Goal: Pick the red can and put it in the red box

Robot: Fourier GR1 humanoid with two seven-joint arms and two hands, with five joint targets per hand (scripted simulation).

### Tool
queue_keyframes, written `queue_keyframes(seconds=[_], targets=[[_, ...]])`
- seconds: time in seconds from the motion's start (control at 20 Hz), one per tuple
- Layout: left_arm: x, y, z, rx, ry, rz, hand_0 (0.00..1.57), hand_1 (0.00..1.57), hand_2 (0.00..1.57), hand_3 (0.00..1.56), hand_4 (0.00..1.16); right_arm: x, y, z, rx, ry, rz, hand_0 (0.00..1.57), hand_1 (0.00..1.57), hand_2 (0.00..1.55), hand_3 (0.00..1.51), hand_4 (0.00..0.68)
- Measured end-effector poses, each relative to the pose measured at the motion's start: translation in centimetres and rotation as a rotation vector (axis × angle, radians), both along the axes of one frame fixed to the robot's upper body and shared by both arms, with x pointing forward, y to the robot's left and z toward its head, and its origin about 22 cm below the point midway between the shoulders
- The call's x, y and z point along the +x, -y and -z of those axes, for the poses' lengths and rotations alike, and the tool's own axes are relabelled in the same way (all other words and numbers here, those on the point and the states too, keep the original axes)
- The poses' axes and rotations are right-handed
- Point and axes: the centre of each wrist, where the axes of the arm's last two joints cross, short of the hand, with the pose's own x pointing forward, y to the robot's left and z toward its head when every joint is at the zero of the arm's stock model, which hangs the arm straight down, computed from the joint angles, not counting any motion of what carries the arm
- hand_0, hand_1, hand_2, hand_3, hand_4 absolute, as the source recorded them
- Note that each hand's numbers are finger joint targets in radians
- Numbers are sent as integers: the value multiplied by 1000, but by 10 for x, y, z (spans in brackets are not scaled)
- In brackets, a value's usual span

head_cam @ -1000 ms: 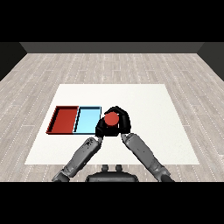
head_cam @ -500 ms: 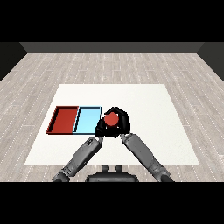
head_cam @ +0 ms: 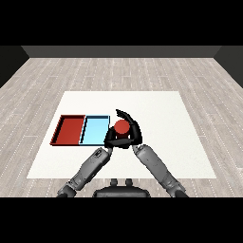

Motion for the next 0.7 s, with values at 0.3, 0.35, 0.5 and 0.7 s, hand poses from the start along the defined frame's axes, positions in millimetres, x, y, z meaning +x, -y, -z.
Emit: queue_keyframes(seconds=[0.3, 0.35, 0.5, 0.7], targets=[[-7, -2, -1, 5, -2, -3, 1571, 1571, 1571, 1493, 1139, -4, 5, -3, 34, 2, 47, 0, 0, 0, 0, 0], [-8, -2, 0, 3, 0, -3, 1571, 1571, 1571, 1497, 1139, -5, 6, -3, 32, -2, 53, 0, 0, 0, 0, 0], [-2, -4, -1, -1, 15, 1, 1571, 1571, 1571, 1489, 1137, -6, 7, -5, 24, -2, 66, 0, 0, 0, 0, 0], [-3, -5, -6, -5, 14, -5, 1571, 1571, 1571, 1478, 1136, 0, 16, -10, 43, 9, 74, 0, 0, 0, 0, 0]])
